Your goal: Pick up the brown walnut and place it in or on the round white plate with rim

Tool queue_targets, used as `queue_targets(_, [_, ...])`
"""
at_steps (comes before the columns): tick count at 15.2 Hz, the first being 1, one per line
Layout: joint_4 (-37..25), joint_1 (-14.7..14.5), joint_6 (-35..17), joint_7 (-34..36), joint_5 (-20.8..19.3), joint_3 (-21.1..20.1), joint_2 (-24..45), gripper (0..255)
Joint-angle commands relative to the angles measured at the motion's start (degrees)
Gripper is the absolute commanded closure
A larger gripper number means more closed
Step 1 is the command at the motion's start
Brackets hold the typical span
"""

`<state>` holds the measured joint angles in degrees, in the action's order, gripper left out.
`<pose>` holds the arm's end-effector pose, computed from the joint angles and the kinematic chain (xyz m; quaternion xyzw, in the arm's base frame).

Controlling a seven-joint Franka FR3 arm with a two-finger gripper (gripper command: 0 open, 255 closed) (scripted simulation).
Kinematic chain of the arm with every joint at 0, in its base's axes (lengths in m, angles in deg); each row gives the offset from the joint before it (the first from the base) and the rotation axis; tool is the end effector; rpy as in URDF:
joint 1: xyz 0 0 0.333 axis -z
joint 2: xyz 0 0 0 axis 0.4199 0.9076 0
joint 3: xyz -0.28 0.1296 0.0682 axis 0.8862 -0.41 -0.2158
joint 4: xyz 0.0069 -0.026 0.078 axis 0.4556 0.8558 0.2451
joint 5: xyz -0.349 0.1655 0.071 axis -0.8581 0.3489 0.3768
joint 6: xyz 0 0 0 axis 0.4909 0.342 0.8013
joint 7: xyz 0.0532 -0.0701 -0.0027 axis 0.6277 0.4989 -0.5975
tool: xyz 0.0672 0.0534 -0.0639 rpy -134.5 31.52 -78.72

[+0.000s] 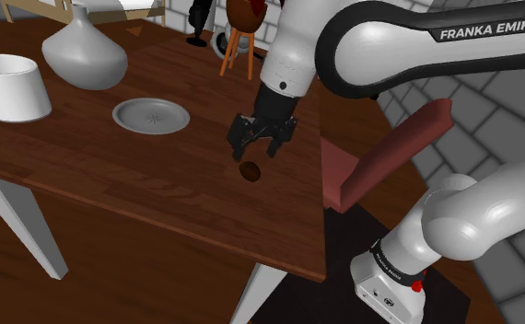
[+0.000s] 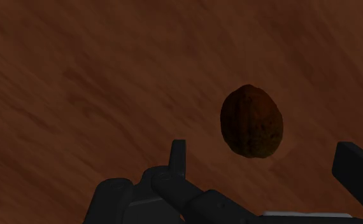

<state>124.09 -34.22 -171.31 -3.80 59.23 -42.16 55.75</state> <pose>0.3452 0.2908 0.4683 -0.9980 0.0487 -0.0076 0.0405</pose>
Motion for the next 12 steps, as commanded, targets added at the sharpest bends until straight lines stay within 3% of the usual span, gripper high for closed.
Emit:
queue_targets(1, [0.8, -0.1, -1.7, 0.3, 0.1, -0.5, 0.8, 0])
queue_targets(5, [2.6, -0.1, -4.7, 0.5, 0.0, -1.2, 2.1, 0])
queue_targets(12, [2.6, -0.1, -4.7, 0.5, 0.0, -1.2, 2.1, 0])
